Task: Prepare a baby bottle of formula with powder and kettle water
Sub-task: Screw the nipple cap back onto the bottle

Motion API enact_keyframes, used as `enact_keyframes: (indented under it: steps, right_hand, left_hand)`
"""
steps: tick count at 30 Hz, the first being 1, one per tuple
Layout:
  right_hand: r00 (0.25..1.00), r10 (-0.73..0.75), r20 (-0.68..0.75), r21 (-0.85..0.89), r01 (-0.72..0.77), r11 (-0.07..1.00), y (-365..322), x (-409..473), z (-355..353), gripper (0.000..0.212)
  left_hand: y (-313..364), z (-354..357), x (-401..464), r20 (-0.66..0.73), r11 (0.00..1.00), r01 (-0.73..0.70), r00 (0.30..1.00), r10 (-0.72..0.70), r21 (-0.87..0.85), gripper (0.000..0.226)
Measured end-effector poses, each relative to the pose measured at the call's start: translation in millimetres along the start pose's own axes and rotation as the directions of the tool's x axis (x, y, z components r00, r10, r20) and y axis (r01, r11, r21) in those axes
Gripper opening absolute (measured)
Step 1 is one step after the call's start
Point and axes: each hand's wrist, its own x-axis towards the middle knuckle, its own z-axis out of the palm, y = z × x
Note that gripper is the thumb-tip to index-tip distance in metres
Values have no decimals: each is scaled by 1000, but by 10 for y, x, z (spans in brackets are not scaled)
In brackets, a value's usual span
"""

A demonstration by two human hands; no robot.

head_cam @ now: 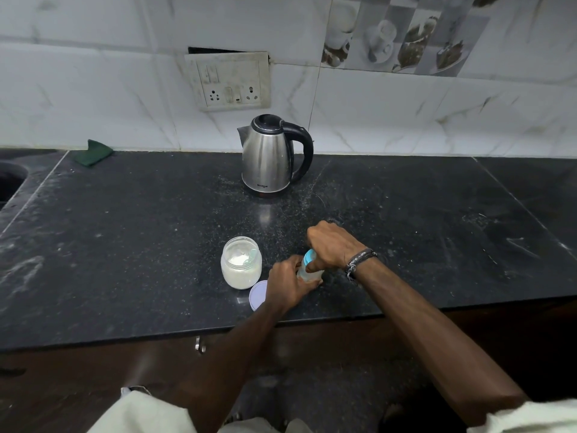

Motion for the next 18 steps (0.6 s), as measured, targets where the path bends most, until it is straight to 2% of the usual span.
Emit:
enact_keyframes:
  steps: [6,10,13,16,18]
  right_hand:
    - [999,51,-19,68,-50,996,62,57,76,43]
    - [996,66,-61,-33,-68,997,52,33,97,64]
    - [998,58,18,-67,-56,996,87,17,42,69]
    - [994,-1,105,-40,6,999,112,17,3,64]
    - [993,-36,108,-25,39,999,96,7,15,50]
  left_hand:
    - [-14,19,6,6,1000,-16,1000,16,11,62]
    - [11,-2,5,2,999,-14,1000,14,30,57]
    - [19,-8,-6,-2,1000,-2,1000,2,27,54]
    - [14,-13,-1,18,1000,6,1000,-6,7,67]
    - [23,-22,-4,32,1000,4,999,-4,3,71]
